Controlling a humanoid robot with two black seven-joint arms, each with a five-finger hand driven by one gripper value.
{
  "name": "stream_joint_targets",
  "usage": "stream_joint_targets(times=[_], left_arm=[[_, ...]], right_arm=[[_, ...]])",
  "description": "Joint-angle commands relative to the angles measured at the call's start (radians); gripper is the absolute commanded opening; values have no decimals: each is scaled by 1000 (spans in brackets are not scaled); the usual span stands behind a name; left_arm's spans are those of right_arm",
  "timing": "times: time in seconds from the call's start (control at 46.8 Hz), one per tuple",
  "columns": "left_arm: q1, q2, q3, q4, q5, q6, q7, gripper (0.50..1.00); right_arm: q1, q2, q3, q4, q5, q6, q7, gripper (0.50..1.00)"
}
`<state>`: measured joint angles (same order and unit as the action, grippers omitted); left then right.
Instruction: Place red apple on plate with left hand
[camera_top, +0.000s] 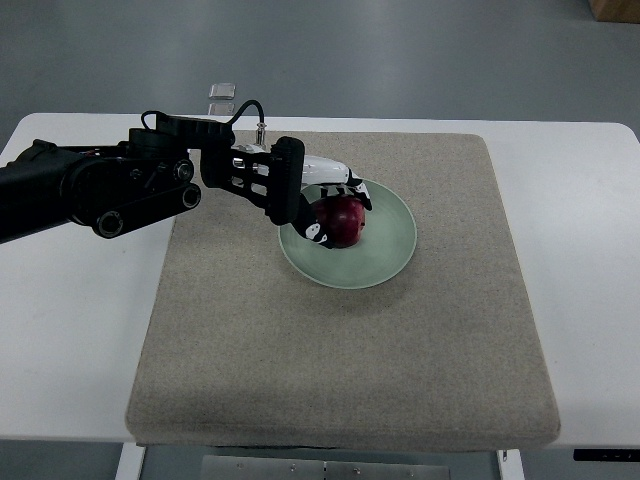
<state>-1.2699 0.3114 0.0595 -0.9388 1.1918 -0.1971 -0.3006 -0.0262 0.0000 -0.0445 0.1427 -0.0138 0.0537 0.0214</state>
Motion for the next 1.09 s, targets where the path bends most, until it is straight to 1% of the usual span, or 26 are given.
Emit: stream_joint_targets(times=[0.0,0.043,0.107,0.235,0.299,0.321,0.385,0.406,0.449,0.47,0.513,0.791,1.068], left_arm=[[6,0,-3,2,-1,1,0,703],[7,0,-3,3,-3,1,-2,722],[9,0,-3,2,-3,1,-2,771],[9,0,-3,2,-3,1,-2,780],[9,0,-4,2,-3,1,-2,868],[10,0,-4,2,-4,1,-2,883],[10,1,-4,2,-6,1,-2,887],[10,1,-4,3,-6,1,-2,898],[10,0,-7,3,-15,1,-2,953],[10,1,-10,3,-20,1,-2,973],[10,1,-12,3,-23,1,-2,988],[10,12,-15,12,-24,1,-2,994],[12,28,-17,77,-24,1,-3,992]], right_arm=[[0,0,0,0,0,0,0,964],[0,0,0,0,0,0,0,964],[0,0,0,0,0,0,0,964],[0,0,0,0,0,0,0,964],[0,0,0,0,0,0,0,964],[0,0,0,0,0,0,0,962],[0,0,0,0,0,0,0,964],[0,0,0,0,0,0,0,964],[0,0,0,0,0,0,0,964],[0,0,0,0,0,0,0,964],[0,0,0,0,0,0,0,964],[0,0,0,0,0,0,0,964],[0,0,0,0,0,0,0,964]])
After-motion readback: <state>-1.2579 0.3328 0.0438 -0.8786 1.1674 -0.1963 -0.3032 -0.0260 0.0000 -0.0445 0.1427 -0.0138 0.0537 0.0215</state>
